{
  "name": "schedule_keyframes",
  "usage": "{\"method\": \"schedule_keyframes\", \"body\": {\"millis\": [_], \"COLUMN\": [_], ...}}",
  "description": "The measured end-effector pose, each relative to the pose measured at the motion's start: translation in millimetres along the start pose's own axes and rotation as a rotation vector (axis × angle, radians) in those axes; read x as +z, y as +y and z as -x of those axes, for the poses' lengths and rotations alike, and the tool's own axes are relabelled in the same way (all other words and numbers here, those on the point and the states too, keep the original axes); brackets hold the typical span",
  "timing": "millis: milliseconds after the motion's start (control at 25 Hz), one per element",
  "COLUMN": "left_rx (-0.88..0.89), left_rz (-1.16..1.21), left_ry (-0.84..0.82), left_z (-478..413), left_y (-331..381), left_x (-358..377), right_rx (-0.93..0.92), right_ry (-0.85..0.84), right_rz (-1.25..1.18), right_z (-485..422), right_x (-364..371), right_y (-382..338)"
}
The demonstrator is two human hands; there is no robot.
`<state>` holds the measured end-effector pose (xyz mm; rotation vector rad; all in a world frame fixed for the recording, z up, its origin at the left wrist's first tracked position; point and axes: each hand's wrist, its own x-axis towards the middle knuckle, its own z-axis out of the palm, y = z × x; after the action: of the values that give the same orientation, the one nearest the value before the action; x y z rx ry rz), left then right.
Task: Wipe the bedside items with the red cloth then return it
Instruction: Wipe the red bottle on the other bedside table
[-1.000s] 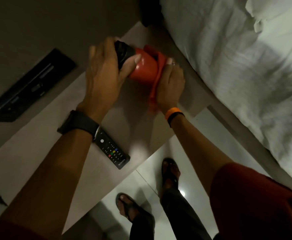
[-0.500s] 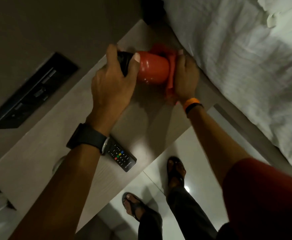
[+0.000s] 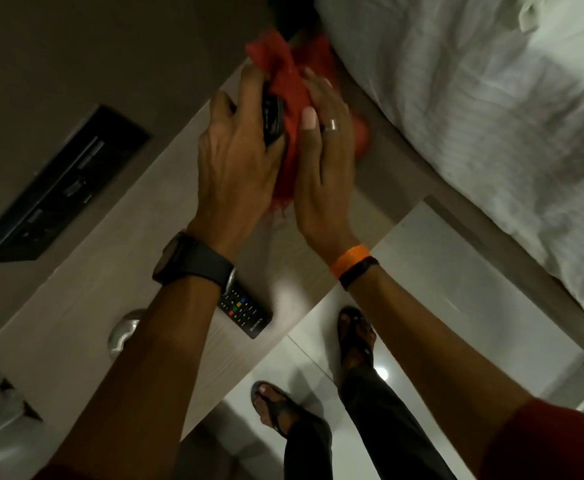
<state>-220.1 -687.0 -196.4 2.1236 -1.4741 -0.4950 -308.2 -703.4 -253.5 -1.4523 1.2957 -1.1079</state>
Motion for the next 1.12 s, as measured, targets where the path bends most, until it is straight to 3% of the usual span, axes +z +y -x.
{"method": "schedule_keyframes", "body": {"millis": [80, 200, 280, 440, 600, 760, 880, 960, 1000, 1120], "left_rx": [0.01, -0.003, -0.034, -0.231, -0.418, -0.457, -0.211, -0.062, -0.046, -0.156], "left_rz": [-0.052, -0.079, -0.181, -0.201, -0.232, 0.165, 0.398, 0.405, 0.399, 0.409], "left_ry": [0.043, 0.074, 0.134, 0.191, 0.05, -0.062, -0.088, -0.067, -0.039, 0.108], "left_z": [9.2, 13.5, 7.2, -10.8, -6.3, 4.2, 7.2, 1.8, -3.5, -16.4], "left_y": [-2.8, -1.1, 7.6, 17.7, 5.2, -11.6, -1.8, 7.2, 12.8, 22.7], "left_x": [-0.8, -2.1, -1.4, 1.3, 5.8, 8.8, 5.9, 9.3, 9.3, 7.8], "right_rx": [-0.041, 0.236, 0.36, 0.018, -0.282, -0.065, 0.197, 0.369, 0.414, 0.294], "right_ry": [-0.038, -0.053, -0.086, -0.098, -0.117, 0.005, -0.034, -0.136, -0.105, 0.09], "right_rz": [0.175, 0.346, 0.251, -0.039, 0.321, 0.372, 0.131, 0.118, 0.087, -0.142], "right_z": [-6.6, -36.4, -41.7, -1.5, 5.4, -23.7, -59.4, -75.7, -75.2, -44.3], "right_x": [-14.1, -43.5, -47.5, -12.2, -16.2, -34.3, -50.5, -58.1, -56.2, -29.2], "right_y": [18.6, 54.2, 58.5, 10.3, 23.0, 44.1, 51.8, 50.3, 45.5, 16.1]}}
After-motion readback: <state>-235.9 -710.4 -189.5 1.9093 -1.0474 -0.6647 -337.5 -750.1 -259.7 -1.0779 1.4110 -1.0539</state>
